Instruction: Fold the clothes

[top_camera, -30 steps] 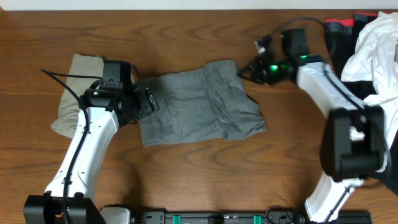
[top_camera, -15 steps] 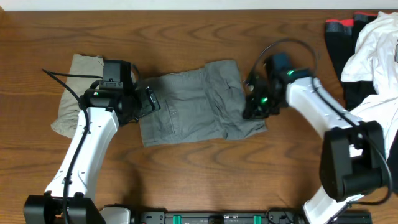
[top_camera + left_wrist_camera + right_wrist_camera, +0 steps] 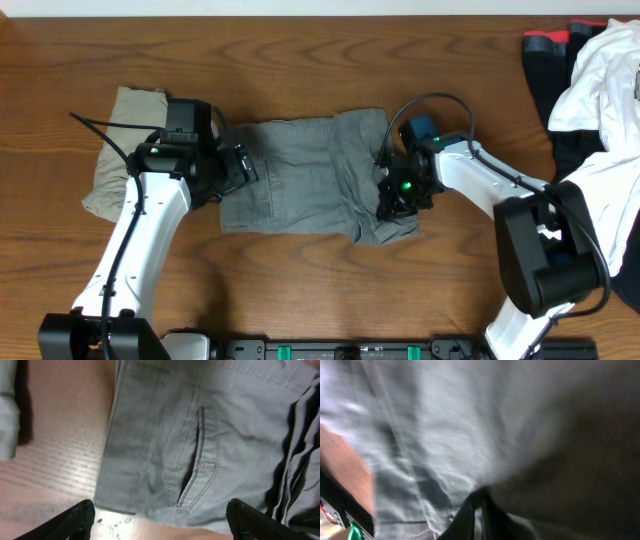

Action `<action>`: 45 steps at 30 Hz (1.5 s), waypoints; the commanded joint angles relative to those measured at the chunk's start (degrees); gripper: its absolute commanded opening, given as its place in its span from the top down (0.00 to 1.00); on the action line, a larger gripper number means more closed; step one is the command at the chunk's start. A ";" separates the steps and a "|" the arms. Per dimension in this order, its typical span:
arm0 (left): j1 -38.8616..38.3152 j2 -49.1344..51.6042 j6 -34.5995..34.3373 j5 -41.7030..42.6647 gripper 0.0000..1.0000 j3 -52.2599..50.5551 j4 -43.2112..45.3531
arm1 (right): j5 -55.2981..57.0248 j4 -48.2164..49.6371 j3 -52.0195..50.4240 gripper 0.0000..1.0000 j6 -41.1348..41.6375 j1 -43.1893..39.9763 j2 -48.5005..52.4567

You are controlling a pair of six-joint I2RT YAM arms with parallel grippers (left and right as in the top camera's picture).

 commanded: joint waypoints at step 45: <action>11.80 34.12 21.55 28.44 0.67 -2.62 15.93 | 6.49 7.93 4.35 0.86 6.29 -1.66 2.21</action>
